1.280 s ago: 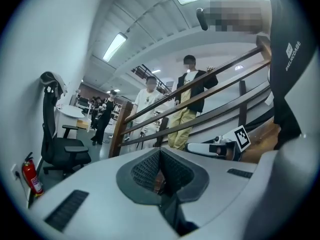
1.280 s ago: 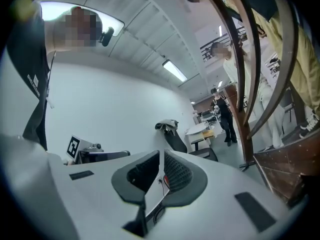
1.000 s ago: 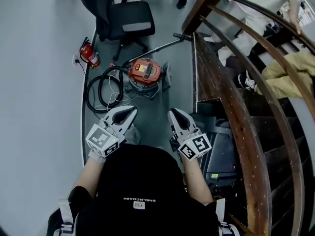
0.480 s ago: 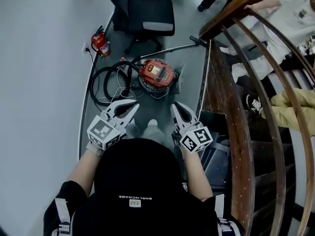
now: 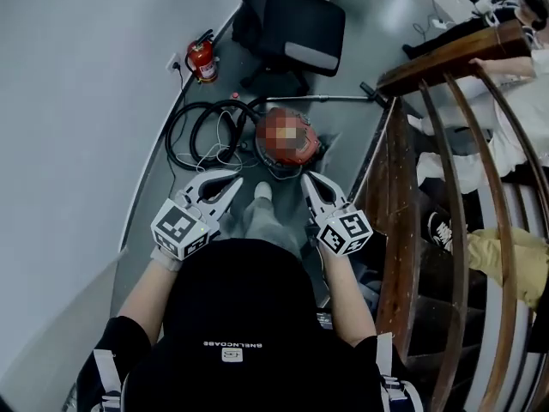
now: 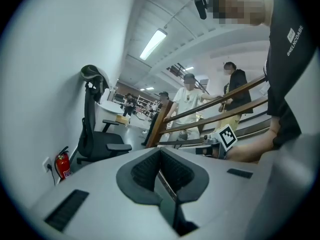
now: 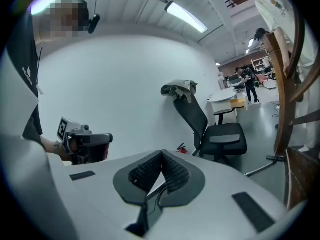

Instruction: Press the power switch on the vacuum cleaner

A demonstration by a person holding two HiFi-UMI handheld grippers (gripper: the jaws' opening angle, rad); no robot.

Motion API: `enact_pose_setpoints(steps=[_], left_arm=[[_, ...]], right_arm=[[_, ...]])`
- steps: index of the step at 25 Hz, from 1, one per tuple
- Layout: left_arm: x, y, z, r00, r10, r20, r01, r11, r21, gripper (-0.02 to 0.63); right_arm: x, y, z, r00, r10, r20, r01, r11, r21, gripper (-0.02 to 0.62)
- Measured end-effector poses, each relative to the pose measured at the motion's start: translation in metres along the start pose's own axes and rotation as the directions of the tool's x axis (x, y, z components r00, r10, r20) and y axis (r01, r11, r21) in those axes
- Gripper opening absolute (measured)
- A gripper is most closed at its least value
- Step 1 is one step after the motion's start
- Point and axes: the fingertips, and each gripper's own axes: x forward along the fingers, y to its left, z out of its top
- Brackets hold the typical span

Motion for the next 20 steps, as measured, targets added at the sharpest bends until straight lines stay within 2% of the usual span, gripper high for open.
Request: enact_pose_setpoints(steps=[4, 7, 15, 20], left_arm=[[0.014, 0.021, -0.012, 0.997, 0.071, -0.020, -0.072, 0.997, -0.042, 0.015], [0.023, 0.042, -0.017, 0.993, 0.119, -0.025, -0.121, 0.989, -0.086, 0.015], [0.038, 0.085, -0.050, 0.971, 0.238, -0.036, -0.241, 0.956, -0.168, 0.015], [0.048, 0.108, -0.082, 0.950, 0.304, -0.066, -0.311, 0.924, -0.222, 0.015]], right_arm=[[0.037, -0.037, -0.016, 0.991, 0.022, -0.129, -0.026, 0.999, -0.032, 0.026], [0.070, -0.066, -0.026, 0.975, 0.026, -0.223, -0.041, 0.997, -0.066, 0.026], [0.139, -0.135, -0.061, 0.921, 0.005, -0.390, -0.060, 0.990, -0.130, 0.026], [0.181, -0.178, -0.092, 0.871, 0.000, -0.492, -0.084, 0.985, -0.148, 0.026]])
